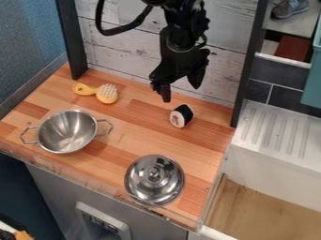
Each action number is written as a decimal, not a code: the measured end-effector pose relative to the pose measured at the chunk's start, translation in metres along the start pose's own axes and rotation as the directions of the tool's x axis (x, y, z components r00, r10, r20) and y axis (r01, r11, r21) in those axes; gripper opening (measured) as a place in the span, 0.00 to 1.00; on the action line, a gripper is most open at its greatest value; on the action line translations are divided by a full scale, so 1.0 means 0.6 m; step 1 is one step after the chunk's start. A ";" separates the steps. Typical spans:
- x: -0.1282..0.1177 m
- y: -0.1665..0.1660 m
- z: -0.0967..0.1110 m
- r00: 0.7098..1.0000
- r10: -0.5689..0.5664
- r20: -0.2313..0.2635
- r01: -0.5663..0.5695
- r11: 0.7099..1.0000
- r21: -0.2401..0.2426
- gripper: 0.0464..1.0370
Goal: Move the silver pot platen up next to the brush and sponge
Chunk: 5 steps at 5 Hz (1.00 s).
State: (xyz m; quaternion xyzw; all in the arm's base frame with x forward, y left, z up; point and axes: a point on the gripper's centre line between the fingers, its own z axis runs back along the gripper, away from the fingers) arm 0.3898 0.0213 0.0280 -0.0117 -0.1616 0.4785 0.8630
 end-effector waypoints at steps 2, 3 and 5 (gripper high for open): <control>-0.034 0.042 -0.034 0.998 0.048 -0.049 -0.044 0.996 0.083 0.96; -0.039 0.073 -0.017 0.985 0.165 -0.043 -0.162 0.985 0.063 0.96; -0.049 0.164 -0.002 0.873 0.485 0.048 -0.487 0.873 0.029 0.96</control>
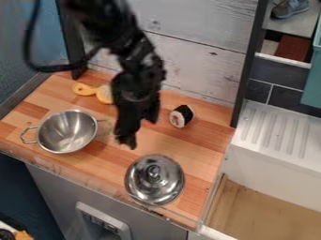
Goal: Move the silver pot platen up next to the brush and sponge
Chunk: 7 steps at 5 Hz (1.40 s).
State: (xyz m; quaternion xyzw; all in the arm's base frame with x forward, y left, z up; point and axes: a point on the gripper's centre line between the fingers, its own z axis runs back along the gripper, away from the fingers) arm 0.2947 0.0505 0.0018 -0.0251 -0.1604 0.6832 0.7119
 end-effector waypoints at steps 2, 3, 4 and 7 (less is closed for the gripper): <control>0.036 0.080 0.003 0.936 0.351 0.036 -0.349 0.935 -0.057 0.96; 0.046 0.085 0.002 0.913 0.404 0.052 -0.400 0.913 -0.081 0.96; 0.059 0.085 0.001 0.895 0.442 0.063 -0.434 0.895 -0.108 0.96; 0.097 0.093 -0.039 0.848 0.515 0.126 -0.512 0.857 -0.063 0.96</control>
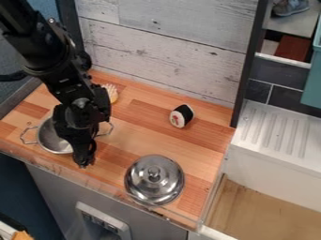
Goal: Move the silver pot platen up next to the brush and sponge
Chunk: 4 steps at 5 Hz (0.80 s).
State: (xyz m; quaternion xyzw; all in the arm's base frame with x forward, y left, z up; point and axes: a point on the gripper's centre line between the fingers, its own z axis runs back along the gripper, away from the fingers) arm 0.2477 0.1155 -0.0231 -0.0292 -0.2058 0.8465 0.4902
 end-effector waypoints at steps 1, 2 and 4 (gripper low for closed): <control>0.014 0.008 -0.015 0.999 0.025 0.021 -0.026 0.999 0.039 0.92; 0.015 0.006 -0.019 0.999 0.025 0.027 -0.026 0.999 0.037 0.63; 0.016 0.003 -0.019 0.999 0.011 0.032 -0.012 0.999 0.034 0.10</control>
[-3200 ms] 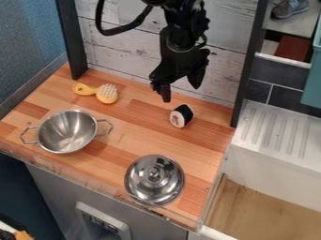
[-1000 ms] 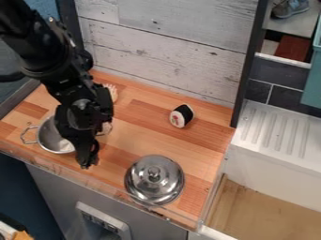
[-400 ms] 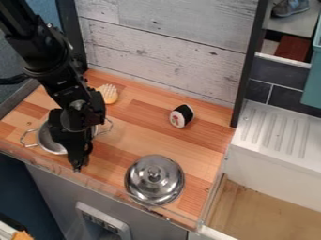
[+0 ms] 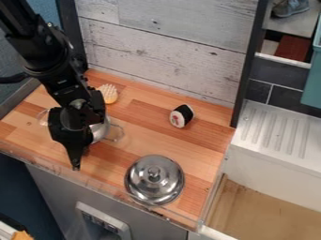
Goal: Move the silver pot platen up next to the brush and sponge
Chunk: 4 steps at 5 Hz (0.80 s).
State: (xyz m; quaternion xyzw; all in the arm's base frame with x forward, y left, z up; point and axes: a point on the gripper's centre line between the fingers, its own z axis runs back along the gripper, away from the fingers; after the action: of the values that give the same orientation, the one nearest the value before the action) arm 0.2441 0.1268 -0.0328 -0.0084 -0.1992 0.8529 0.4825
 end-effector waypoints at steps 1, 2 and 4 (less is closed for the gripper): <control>-0.001 0.000 0.000 1.000 -0.010 -0.001 0.010 1.000 -0.004 0.03; -0.006 0.004 0.002 0.999 -0.047 -0.002 0.047 0.999 -0.008 0.03; -0.010 -0.003 0.025 0.996 -0.086 -0.034 0.084 0.995 -0.050 0.03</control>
State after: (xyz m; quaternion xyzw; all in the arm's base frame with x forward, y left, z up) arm 0.2457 0.1178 -0.0194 -0.0270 -0.2113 0.8262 0.5215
